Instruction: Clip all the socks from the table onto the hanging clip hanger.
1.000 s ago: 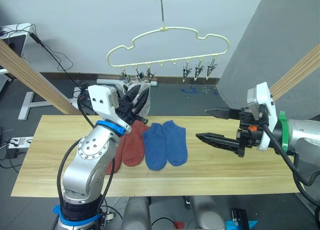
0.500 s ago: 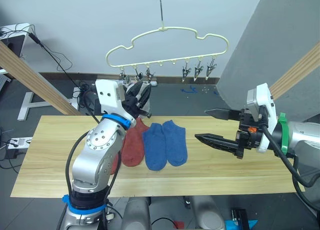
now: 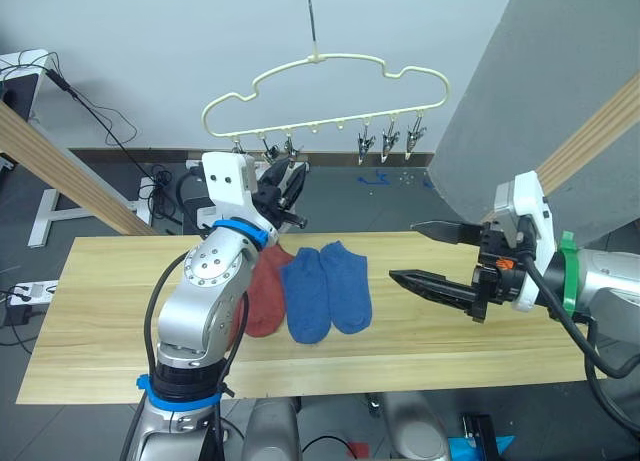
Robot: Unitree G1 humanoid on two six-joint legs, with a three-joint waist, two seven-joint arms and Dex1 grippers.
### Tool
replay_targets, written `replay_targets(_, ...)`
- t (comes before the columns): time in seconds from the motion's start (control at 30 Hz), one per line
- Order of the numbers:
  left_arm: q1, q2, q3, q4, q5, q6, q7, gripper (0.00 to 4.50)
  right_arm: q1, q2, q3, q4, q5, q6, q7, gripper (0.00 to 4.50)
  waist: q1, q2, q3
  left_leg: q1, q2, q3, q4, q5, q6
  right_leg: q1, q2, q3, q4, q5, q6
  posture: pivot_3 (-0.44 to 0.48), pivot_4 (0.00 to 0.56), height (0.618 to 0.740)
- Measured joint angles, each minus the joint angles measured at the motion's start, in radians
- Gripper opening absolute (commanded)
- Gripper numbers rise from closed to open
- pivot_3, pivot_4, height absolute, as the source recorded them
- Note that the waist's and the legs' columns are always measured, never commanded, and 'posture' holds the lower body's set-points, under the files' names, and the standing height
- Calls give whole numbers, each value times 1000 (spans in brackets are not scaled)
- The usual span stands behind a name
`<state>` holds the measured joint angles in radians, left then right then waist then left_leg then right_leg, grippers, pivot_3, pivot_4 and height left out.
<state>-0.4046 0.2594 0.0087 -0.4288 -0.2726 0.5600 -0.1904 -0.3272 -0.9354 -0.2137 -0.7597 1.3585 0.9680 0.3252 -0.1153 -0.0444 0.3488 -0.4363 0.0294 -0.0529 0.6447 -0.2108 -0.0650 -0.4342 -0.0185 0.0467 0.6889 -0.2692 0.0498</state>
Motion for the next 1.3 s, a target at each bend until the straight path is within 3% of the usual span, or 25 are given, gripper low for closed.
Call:
replay_targets(0.07,4,3,0,-6,2,3,1,2719,0,-1,0,0,0,-1,0,4500,0,0,0,0,0,0,0,0,0,0,0,0,-1,0,0,-296,365,740)
replay_targets(1.3,-120,-79,-3,126,54,-57,6,2719,15,-6,1,-4,3,-3,-40,4500,0,1,2,0,0,0,-1,0,1,4,0,0,-9,2,3,-320,375,740)
